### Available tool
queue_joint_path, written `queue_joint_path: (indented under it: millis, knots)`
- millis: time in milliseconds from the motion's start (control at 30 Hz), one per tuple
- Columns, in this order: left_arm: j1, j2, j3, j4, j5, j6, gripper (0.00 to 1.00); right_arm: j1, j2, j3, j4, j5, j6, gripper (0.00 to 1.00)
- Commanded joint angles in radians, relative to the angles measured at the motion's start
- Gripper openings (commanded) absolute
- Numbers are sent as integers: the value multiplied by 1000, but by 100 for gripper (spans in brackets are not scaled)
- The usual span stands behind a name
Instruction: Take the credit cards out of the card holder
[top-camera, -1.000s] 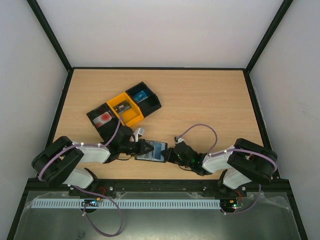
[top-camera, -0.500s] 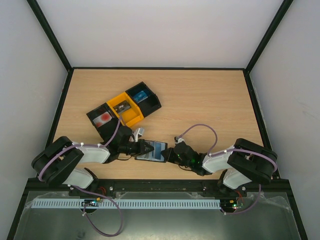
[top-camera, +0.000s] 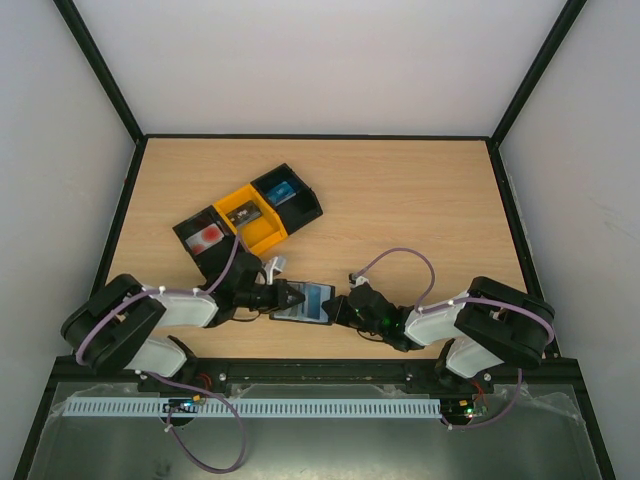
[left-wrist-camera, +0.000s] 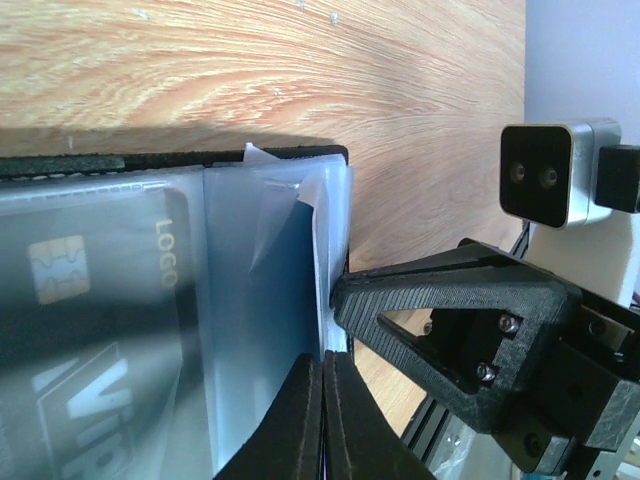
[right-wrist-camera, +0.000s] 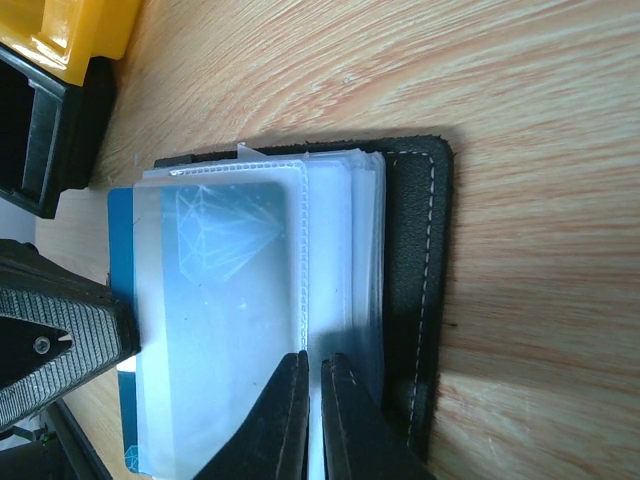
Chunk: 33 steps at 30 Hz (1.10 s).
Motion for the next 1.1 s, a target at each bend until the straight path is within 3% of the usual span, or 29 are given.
queue_joint_path:
  millis: [0,1067]
  knots:
    - [10,-47,22,-97,-12,78,3,5,38,-37,-120,36,2,7]
    - [76,-199,24,-261,-45,104,3,5,44,-26,-116,32,1,7]
